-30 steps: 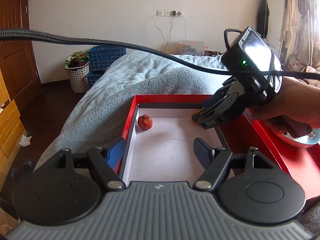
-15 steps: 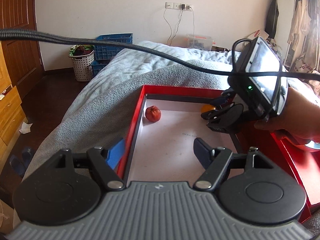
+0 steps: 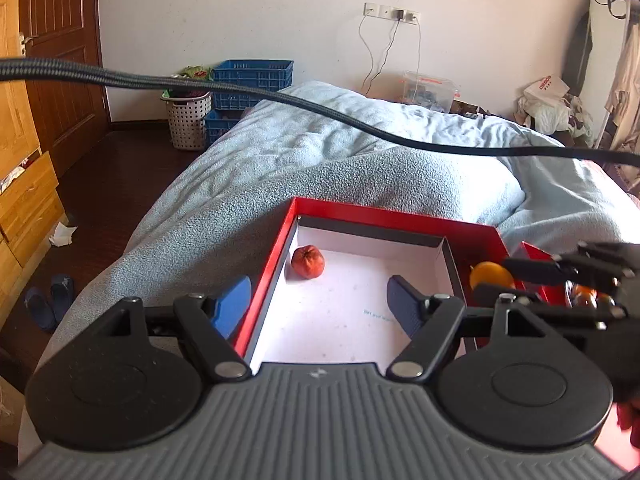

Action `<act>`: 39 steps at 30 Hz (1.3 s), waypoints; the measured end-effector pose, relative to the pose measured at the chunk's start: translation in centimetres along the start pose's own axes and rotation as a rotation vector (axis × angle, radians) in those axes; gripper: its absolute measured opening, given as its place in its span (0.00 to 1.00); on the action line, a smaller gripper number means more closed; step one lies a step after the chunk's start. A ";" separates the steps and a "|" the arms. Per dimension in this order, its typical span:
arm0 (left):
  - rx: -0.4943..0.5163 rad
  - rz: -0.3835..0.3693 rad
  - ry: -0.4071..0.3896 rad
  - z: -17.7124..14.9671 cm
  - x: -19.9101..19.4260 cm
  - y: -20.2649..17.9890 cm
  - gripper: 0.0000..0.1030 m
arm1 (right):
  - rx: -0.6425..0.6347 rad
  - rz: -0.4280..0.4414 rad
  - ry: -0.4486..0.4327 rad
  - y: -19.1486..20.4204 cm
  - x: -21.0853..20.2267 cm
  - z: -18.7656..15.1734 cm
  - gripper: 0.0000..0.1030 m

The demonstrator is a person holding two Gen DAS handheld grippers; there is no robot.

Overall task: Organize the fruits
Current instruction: 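Grasp the last red tomato in the tray with the left tool, then carry the red tomato and tangerine in both tools to the tiger plate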

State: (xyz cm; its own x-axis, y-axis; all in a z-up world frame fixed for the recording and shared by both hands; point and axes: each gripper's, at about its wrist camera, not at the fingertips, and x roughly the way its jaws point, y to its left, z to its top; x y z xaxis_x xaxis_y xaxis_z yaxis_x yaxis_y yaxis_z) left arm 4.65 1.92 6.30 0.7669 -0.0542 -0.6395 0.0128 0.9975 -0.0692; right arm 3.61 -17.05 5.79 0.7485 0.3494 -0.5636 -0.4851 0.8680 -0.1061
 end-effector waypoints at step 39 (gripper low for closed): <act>0.092 0.262 0.049 2.0 16.0 -4.2 0.34 | 0.100 -0.047 -0.154 -1.1 -7.5 -2.3 0.32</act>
State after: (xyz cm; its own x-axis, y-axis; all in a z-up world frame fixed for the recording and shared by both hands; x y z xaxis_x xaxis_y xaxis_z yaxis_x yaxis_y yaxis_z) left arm 18.17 -3.05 -2.09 0.7199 0.2064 -0.6627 -0.1224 0.9775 0.1715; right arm -2.51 -21.40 8.19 0.8334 0.3508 -0.4270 -0.4062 0.9128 -0.0430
